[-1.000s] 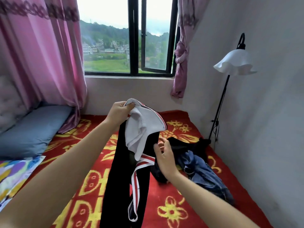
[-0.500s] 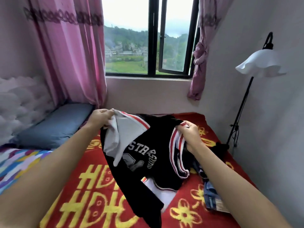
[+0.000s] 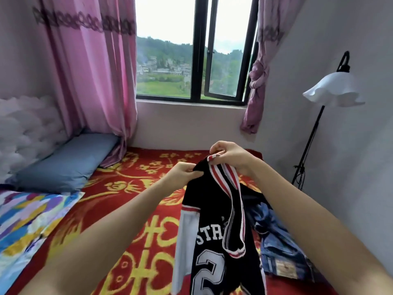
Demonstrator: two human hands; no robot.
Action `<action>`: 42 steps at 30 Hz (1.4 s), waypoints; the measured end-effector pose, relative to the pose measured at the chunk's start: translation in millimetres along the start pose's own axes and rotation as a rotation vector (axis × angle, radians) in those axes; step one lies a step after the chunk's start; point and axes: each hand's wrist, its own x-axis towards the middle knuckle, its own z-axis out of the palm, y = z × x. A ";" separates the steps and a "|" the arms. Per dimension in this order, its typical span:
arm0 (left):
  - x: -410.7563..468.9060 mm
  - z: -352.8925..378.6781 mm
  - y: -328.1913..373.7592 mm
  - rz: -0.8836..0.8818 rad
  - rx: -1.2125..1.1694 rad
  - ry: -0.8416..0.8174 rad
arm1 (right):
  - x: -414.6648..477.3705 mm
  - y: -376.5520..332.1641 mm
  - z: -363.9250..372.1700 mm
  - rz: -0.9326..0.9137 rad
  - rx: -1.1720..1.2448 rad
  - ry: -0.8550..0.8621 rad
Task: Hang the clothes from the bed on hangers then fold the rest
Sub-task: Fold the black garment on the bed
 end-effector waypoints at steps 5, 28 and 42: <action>9.1 -4.3 34.0 0.023 -0.058 0.158 | -16.3 47.3 -9.8 0.071 0.174 -0.020; 6.7 -40.5 91.2 0.217 0.352 0.661 | -58.3 148.2 155.6 -0.006 -0.450 0.174; -125.2 -111.3 62.7 0.009 0.209 0.746 | -97.6 135.8 67.4 0.115 0.424 0.544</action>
